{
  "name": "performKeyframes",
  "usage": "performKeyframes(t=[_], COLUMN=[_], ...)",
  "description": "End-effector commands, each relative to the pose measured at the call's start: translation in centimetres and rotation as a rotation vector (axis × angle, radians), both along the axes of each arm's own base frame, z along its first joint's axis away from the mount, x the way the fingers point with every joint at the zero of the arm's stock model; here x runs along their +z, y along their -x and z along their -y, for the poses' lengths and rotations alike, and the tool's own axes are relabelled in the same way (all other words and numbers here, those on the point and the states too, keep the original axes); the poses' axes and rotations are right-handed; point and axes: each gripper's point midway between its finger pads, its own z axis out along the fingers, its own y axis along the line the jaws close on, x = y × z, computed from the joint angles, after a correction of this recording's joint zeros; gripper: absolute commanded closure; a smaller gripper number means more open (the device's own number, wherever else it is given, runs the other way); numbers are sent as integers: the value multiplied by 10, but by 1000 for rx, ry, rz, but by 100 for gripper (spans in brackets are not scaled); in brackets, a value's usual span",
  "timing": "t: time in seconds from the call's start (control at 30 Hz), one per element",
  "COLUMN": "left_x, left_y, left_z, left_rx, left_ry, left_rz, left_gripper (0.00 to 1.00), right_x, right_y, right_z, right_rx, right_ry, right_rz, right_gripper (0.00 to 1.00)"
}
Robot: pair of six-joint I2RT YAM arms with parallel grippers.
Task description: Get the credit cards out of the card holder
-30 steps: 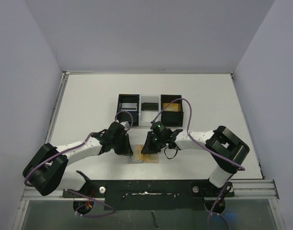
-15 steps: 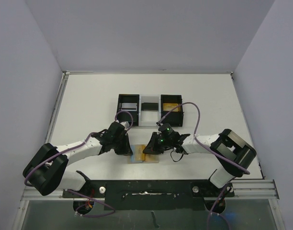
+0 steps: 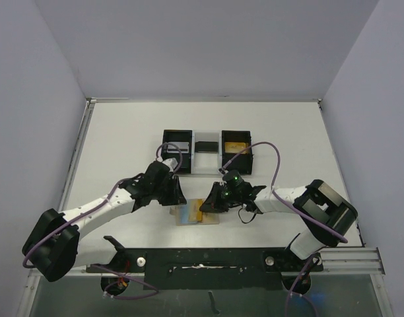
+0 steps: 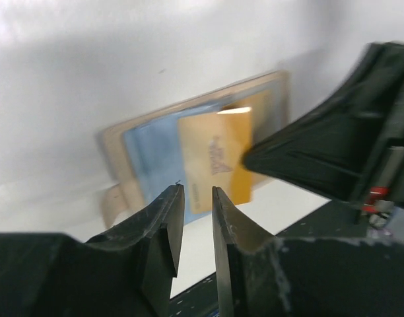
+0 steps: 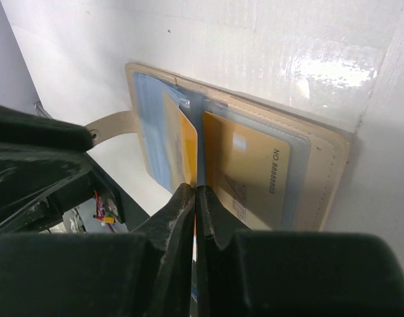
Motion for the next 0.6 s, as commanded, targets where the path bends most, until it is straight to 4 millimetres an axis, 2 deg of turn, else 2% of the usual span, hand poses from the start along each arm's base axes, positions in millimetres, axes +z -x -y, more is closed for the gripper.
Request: performKeyframes(t=[0.0, 0.03, 0.07, 0.17, 0.27, 0.33, 0.57], left_x=[55, 59, 54, 30, -5, -20, -39], left_y=[-14, -13, -7, 2, 4, 5, 9], left_z=[42, 50, 54, 61, 44, 32, 14], left_rx=[-78, -99, -120, -148, -76, -39, -17], left_ry=[231, 276, 304, 275, 141, 70, -19], left_rz=[111, 109, 89, 21, -43, -67, -77], left_gripper=[76, 76, 76, 80, 88, 93, 94], right_x=[10, 10, 11, 9, 8, 9, 14], right_y=[-5, -5, -6, -5, -5, -5, -6], right_z=[-4, -5, -6, -8, -6, -5, -8], right_rx=[8, 16, 20, 20, 12, 7, 11], right_ry=[-49, -54, -56, -60, -55, -51, -74], right_rz=[34, 33, 32, 27, 23, 25, 35], right_gripper=[100, 100, 100, 100, 100, 100, 99])
